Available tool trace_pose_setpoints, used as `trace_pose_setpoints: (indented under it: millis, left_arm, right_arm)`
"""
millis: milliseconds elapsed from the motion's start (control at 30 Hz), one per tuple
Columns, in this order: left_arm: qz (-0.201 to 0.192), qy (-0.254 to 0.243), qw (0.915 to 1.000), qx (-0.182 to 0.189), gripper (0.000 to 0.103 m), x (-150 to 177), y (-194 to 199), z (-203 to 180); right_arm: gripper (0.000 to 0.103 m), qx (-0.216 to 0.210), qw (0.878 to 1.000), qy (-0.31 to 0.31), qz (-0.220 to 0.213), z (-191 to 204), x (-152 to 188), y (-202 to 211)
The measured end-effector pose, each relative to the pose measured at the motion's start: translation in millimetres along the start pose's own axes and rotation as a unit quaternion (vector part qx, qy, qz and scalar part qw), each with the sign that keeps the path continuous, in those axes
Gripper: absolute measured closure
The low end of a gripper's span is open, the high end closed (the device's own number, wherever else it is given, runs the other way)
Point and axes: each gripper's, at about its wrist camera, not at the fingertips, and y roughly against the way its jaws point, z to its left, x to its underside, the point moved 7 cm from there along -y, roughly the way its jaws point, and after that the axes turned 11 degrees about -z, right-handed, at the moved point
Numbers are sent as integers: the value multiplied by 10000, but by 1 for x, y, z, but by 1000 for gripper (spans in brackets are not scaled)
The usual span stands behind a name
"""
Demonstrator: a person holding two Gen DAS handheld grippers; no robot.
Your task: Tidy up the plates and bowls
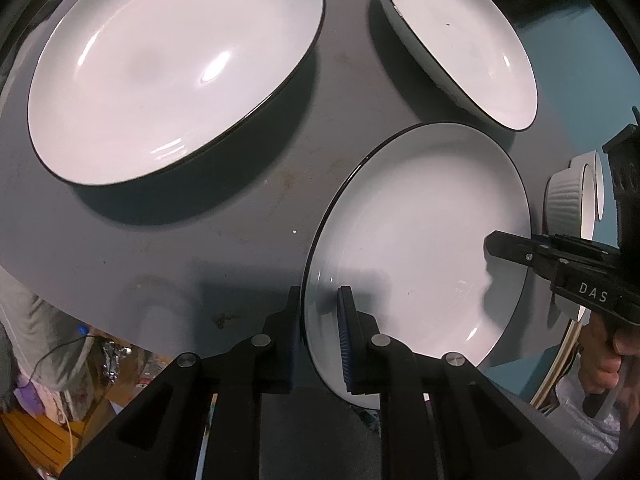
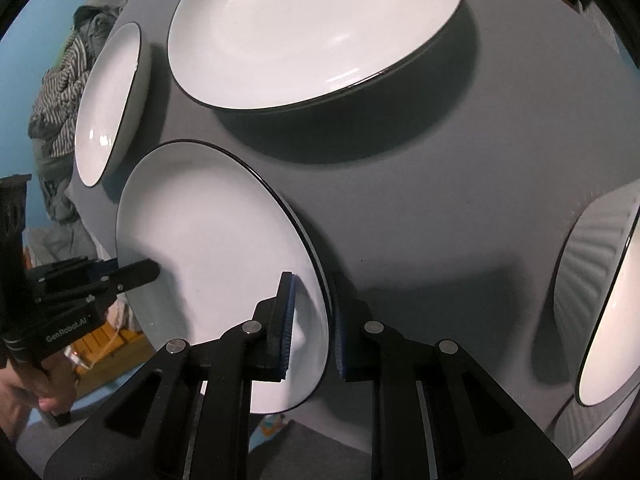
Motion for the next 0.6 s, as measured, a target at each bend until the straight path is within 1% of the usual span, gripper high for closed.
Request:
trace_pose_setpoints:
  millis: [300, 433, 600]
  left_arm:
    - [43, -88, 10000, 11, 88, -9, 6, -8]
    - [-6, -178, 9998, 21, 88, -15, 14, -14]
    - [-68, -188, 9997, 131, 88, -25, 23, -19]
  right_arm:
    - [86, -38, 9999, -95, -27, -7, -3, 11]
    - [86, -37, 9999, -103, -45, -9, -5, 16]
    - [86, -13, 9999, -66, -84, -11, -12, 27]
